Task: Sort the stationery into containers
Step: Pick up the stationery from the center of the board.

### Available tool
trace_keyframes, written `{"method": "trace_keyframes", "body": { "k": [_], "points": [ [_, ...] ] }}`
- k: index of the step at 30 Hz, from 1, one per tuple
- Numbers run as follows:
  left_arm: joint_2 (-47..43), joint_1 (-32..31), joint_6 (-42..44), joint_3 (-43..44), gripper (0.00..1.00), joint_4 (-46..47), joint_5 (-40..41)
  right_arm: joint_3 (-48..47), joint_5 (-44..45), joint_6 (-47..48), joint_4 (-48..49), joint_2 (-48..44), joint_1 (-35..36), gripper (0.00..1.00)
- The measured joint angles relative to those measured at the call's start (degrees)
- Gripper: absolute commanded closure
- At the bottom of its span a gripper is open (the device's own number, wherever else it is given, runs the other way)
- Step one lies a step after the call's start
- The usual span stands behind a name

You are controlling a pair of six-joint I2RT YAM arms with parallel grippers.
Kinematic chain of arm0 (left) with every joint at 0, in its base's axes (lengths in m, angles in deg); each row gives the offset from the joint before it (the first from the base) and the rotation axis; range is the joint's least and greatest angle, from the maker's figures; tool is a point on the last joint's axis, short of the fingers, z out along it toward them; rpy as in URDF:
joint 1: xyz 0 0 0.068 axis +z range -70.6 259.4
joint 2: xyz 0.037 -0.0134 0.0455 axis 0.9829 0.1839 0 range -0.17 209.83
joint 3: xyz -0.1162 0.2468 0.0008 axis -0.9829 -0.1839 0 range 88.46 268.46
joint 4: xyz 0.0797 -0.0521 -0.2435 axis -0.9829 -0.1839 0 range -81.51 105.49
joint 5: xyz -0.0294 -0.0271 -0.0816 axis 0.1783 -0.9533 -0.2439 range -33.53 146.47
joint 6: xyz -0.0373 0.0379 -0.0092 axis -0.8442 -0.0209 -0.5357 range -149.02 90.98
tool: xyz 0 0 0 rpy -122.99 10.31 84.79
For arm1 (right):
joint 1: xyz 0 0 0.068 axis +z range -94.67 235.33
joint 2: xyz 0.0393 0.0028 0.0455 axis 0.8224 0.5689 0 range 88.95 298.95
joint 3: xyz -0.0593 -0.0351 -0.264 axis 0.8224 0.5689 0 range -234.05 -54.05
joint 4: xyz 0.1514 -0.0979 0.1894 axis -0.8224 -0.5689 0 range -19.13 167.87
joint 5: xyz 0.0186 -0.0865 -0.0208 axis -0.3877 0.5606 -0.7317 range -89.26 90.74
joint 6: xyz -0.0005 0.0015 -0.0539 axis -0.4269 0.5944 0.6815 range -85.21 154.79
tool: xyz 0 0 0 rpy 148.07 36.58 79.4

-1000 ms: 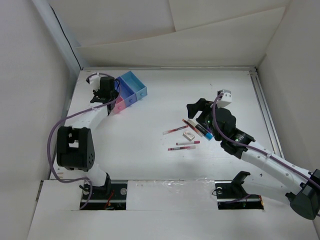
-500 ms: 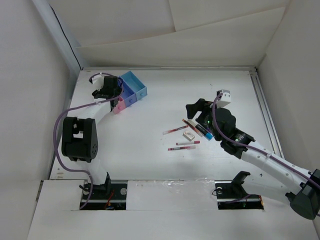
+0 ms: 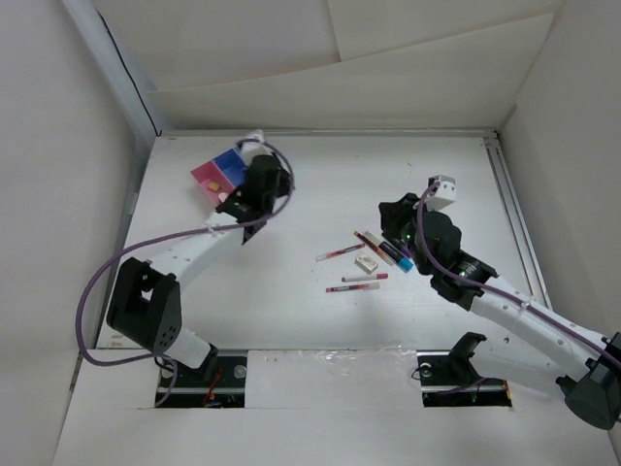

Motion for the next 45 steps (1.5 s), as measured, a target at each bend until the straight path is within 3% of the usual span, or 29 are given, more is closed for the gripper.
{"method": "trace_keyframes", "body": {
  "k": [3, 6, 7, 8, 9, 11, 18, 45],
  "points": [
    [0.2, -9.8, 2.1, -1.9, 0.8, 1.8, -3.4, 0.3, 2.9, -1.0, -0.5, -1.3, -0.1, 0.79],
    [2.2, -18.8, 3.3, -4.5, 0.72, 1.7, -5.4, 0.3, 5.5, -2.1, -1.1, -2.2, -0.5, 0.61],
    [3.4, -21.7, 3.6, -5.0, 0.62, 1.6, -5.7, 0.3, 6.2, -2.4, -1.3, -2.4, -0.7, 0.45],
    [4.8, -24.2, 3.8, -5.4, 0.55, 1.5, -5.9, 0.3, 6.7, -2.8, -1.3, -2.4, -0.9, 0.37],
    [6.1, -26.5, 4.1, -5.5, 0.45, 1.2, -6.2, 0.3, 7.2, -3.1, -1.5, -2.4, -1.0, 0.32],
    [8.9, -30.8, 4.5, -5.5, 0.36, 1.0, -6.1, 0.3, 7.6, -3.2, -1.9, -2.4, -1.4, 0.25],
    [17.8, -38.4, 6.1, -0.9, 0.29, 0.2, -5.0, 0.4, 7.8, -3.8, -2.8, -2.3, -2.4, 0.26],
    [29.6, -38.6, 15.2, 10.2, 0.3, -4.8, 2.2, 0.6, 4.9, -4.1, -2.9, -3.2, -4.2, 0.26]
  ]
}}
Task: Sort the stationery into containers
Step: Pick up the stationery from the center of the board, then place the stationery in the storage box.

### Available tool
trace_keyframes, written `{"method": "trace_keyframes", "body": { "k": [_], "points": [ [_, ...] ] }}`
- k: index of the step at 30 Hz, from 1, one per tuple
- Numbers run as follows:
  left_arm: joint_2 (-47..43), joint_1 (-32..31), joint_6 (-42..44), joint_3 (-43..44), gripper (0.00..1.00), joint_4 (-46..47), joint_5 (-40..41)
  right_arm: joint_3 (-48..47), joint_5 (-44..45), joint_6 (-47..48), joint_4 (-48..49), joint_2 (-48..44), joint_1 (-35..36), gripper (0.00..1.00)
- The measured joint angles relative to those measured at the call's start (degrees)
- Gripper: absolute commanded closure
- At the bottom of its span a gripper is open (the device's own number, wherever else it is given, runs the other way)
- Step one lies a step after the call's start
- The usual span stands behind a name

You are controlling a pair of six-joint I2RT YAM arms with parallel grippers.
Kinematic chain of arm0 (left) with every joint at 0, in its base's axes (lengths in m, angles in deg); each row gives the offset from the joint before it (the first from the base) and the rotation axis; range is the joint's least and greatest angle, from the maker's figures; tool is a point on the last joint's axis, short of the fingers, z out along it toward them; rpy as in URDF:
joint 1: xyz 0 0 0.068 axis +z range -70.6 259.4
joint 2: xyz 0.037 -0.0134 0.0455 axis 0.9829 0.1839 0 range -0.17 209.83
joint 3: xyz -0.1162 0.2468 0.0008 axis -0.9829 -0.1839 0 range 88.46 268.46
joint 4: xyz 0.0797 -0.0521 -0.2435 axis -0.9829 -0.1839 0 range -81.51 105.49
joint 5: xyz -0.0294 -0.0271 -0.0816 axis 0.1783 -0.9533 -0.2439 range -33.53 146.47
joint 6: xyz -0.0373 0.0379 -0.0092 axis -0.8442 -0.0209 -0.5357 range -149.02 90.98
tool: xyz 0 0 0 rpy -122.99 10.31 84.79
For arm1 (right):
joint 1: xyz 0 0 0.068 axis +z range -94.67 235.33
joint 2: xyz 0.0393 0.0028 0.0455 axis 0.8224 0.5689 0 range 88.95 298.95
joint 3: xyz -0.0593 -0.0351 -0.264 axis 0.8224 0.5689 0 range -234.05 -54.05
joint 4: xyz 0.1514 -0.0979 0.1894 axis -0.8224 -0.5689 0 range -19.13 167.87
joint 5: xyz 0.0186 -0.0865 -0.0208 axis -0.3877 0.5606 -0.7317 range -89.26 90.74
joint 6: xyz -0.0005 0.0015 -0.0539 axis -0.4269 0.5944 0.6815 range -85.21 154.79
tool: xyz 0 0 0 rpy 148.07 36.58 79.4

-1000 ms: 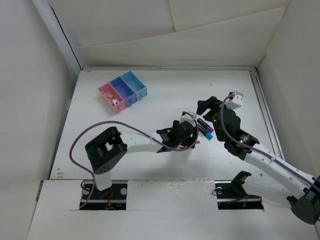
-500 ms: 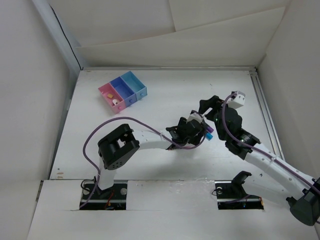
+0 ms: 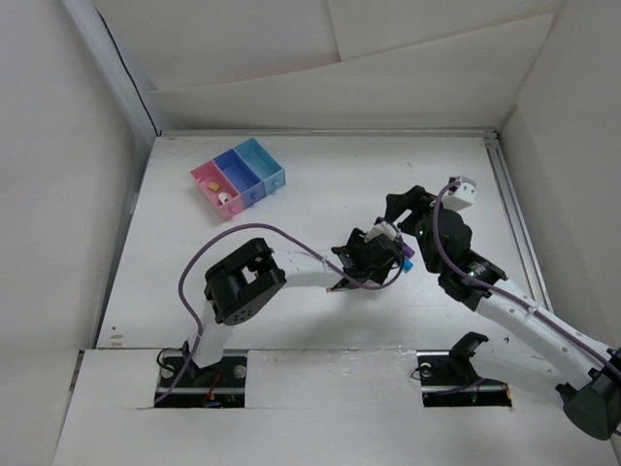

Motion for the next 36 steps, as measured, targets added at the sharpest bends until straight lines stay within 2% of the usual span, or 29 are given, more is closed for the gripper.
{"method": "trace_keyframes", "body": {
  "k": [4, 8, 9, 12, 15, 21, 24, 28, 36],
  "points": [
    [1.3, 0.0, 0.4, 0.9, 0.36, 0.0, 0.6, 0.0, -0.5, 0.0, 0.0, 0.0, 0.0, 0.26],
    [1.3, 0.0, 0.6, 1.0, 0.62, 0.0, 1.2, 0.0, -0.9, 0.0, 0.0, 0.0, 0.0, 0.27],
    [1.3, 0.0, 0.7, 1.0, 0.75, 0.0, 1.5, 0.0, -1.0, 0.0, 0.0, 0.0, 0.0, 0.27],
    [1.3, 0.0, 0.8, 0.9, 0.8, 0.2, 2.0, 0.0, -1.2, 0.1, 0.0, 0.0, -0.3, 0.27],
    [-0.3, 0.0, 0.5, -0.5, 0.82, 0.5, 2.5, 0.0, -1.2, 0.1, 0.0, -0.3, -0.4, 0.27],
    [-11.2, 1.0, -0.5, -4.2, 0.82, 1.3, 3.6, 0.3, -1.2, 0.0, 0.0, -1.9, -0.4, 0.27],
    [-17.6, 3.7, -2.3, -4.8, 0.82, 2.1, 6.4, 0.9, -1.2, 0.0, -0.1, -2.8, -0.4, 0.27],
    [-23.1, 12.3, -6.5, -6.0, 0.8, 2.2, 8.6, 0.9, -1.5, 0.0, -0.1, -2.8, -0.4, 0.27],
    [-25.6, 43.4, -17.4, -12.8, 0.78, 1.4, 5.7, 0.9, -3.9, -0.2, -0.3, -0.4, -0.4, 0.27]
  ]
}}
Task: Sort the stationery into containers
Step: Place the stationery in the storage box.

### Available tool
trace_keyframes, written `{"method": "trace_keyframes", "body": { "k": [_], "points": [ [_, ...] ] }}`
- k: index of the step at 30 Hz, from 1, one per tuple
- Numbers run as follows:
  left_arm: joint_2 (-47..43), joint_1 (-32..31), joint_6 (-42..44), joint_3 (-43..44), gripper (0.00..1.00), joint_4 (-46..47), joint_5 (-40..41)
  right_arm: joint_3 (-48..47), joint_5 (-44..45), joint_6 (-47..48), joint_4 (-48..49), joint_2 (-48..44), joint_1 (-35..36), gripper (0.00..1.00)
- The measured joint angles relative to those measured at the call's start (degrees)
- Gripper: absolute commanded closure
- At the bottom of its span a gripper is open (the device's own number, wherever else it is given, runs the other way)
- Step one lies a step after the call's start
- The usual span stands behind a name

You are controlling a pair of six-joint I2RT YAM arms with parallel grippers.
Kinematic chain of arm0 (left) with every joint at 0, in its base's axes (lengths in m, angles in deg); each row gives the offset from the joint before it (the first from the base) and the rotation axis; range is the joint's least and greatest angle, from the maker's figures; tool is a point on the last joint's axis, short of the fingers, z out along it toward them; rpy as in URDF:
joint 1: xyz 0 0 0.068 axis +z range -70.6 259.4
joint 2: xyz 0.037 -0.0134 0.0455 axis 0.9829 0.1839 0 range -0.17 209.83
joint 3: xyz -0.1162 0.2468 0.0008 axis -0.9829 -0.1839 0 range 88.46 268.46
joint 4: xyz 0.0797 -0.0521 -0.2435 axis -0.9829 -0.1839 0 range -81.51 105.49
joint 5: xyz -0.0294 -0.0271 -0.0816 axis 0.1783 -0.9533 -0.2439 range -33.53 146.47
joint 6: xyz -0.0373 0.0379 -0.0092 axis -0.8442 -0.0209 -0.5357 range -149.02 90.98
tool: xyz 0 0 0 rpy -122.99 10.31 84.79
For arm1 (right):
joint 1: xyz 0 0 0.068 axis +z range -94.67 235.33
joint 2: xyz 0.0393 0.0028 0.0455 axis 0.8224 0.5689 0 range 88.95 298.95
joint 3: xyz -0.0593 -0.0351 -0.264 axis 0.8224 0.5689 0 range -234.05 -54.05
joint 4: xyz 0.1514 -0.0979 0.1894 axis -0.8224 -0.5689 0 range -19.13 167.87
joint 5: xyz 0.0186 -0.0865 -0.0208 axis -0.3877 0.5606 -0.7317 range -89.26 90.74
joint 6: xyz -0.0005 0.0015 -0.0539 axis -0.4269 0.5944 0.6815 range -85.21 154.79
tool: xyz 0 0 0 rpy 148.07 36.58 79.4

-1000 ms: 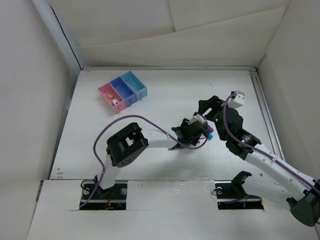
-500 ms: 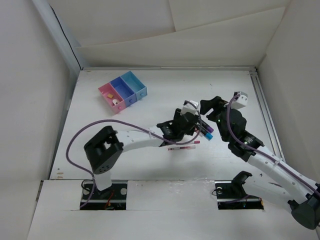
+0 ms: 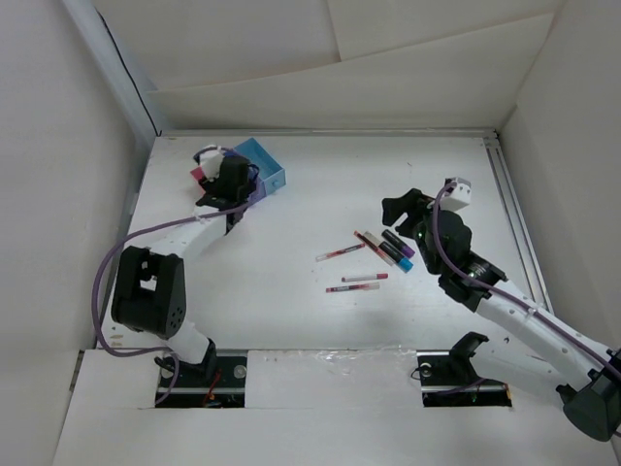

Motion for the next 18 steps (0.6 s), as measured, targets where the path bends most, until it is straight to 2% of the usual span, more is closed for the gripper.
{"method": "trace_keyframes", "body": {
  "k": [3, 6, 18],
  "points": [
    [0.0, 6.8, -2.9, -1.5, 0.78, -0.1, -0.9, 0.0, -0.9, 0.0, 0.1, 0.2, 0.0, 0.27],
    [0.0, 9.7, -4.7, -1.6, 0.78, 0.0, -1.4, 0.0, -1.6, 0.0, 0.3, 0.6, 0.0, 0.27],
    [11.1, 10.8, -4.2, 10.6, 0.73, -4.3, 0.8, 0.0, -3.0, 0.0, 0.3, 1.6, 0.0, 0.27]
  ]
}}
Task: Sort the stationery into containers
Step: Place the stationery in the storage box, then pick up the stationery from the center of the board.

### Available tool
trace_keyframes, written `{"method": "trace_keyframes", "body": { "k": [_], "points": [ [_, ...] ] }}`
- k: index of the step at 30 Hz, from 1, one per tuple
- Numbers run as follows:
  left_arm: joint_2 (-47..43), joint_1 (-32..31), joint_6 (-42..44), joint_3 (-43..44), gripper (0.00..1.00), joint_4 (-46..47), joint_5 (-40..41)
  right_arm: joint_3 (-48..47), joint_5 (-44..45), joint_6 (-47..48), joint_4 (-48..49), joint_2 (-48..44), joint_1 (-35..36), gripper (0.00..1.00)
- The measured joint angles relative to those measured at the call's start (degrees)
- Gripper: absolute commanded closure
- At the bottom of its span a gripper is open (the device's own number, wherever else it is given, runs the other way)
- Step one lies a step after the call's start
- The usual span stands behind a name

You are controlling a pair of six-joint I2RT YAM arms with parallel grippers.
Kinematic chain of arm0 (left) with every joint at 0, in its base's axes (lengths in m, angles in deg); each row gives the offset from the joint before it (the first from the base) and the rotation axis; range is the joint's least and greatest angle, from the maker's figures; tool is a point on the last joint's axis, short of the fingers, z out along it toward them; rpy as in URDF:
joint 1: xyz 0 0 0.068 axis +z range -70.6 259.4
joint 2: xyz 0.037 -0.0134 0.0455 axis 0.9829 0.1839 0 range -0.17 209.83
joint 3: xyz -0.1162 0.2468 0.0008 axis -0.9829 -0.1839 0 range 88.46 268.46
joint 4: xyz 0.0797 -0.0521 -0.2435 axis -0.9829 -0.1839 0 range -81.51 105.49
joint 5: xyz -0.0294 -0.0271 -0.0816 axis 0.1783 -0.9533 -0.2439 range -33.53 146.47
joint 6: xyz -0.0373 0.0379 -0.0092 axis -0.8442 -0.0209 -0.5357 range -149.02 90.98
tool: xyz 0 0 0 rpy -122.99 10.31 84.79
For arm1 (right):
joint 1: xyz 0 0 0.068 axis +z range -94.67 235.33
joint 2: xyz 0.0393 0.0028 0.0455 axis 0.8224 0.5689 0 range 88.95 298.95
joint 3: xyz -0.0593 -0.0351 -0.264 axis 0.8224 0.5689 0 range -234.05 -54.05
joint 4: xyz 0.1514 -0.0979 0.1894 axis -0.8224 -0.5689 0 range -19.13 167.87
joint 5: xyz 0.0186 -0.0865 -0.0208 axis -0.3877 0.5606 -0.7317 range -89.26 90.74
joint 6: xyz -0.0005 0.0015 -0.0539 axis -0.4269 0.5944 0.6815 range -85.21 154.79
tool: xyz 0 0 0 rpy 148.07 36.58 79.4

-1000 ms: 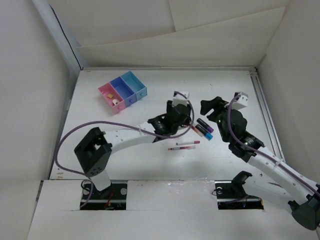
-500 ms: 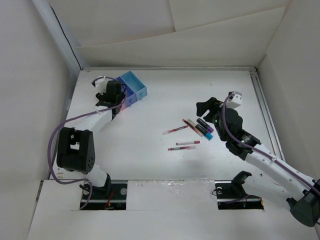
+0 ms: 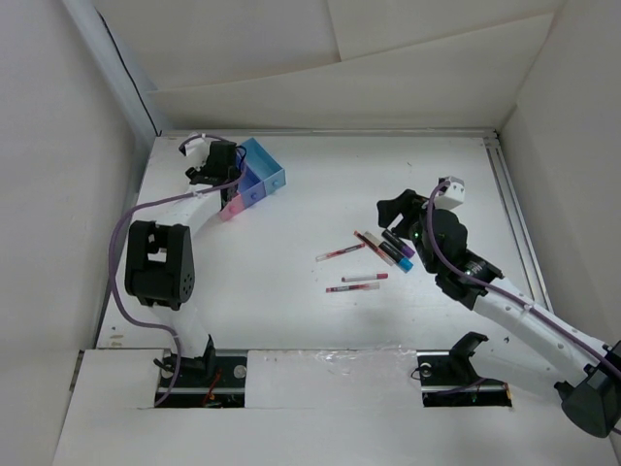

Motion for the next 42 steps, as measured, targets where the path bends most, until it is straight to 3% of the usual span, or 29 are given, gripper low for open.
{"method": "trace_keyframes", "body": {
  "k": [6, 11, 16, 23, 26, 27, 30, 31, 34, 38, 42],
  "points": [
    [1.1, 0.2, 0.3, 0.2, 0.7, -2.2, 0.9, 0.0, 0.0, 0.0, 0.0, 0.0, 0.0, 0.27],
    [1.1, 0.2, 0.3, 0.2, 0.5, -2.1, 1.6, 0.0, 0.0, 0.0, 0.0, 0.0, 0.0, 0.27],
    [1.1, 0.2, 0.3, 0.1, 0.39, -2.1, 2.1, 0.0, 0.0, 0.0, 0.0, 0.0, 0.0, 0.27],
    [-1.8, -0.7, 0.6, -0.9, 0.37, -1.6, 2.4, 0.0, 0.0, 0.1, 0.0, 0.0, 0.0, 0.27],
    [-5.0, -1.8, 0.7, -1.4, 0.46, -1.4, 2.3, 0.0, 0.0, 0.2, 0.0, 0.0, 0.0, 0.27],
    [-6.2, -2.3, 0.9, -1.6, 0.62, -0.9, 1.8, 0.0, 0.0, 0.2, 0.0, 0.0, 0.0, 0.29],
    [-10.4, -4.1, 2.6, -4.6, 0.76, 3.5, -0.5, 0.0, 0.2, 0.3, 0.0, -0.1, 0.0, 0.38],
    [-11.6, -5.4, 3.4, -5.8, 0.79, 4.8, -1.1, 0.0, 0.4, 0.3, 0.0, -0.2, 0.0, 0.49],
    [-12.7, -12.6, 6.4, -7.5, 0.8, 8.5, -3.8, 0.0, 1.4, 0.5, 0.0, -1.1, 0.0, 0.61],
    [-9.1, -26.3, 9.5, -8.0, 0.8, 12.8, -8.2, 0.0, 3.5, 0.2, 0.0, -2.8, 0.0, 0.62],
    [-2.0, -36.4, 11.8, -7.4, 0.69, 13.9, -11.2, 0.0, 5.5, 0.1, 0.0, -3.4, 0.0, 0.65]
  ]
}}
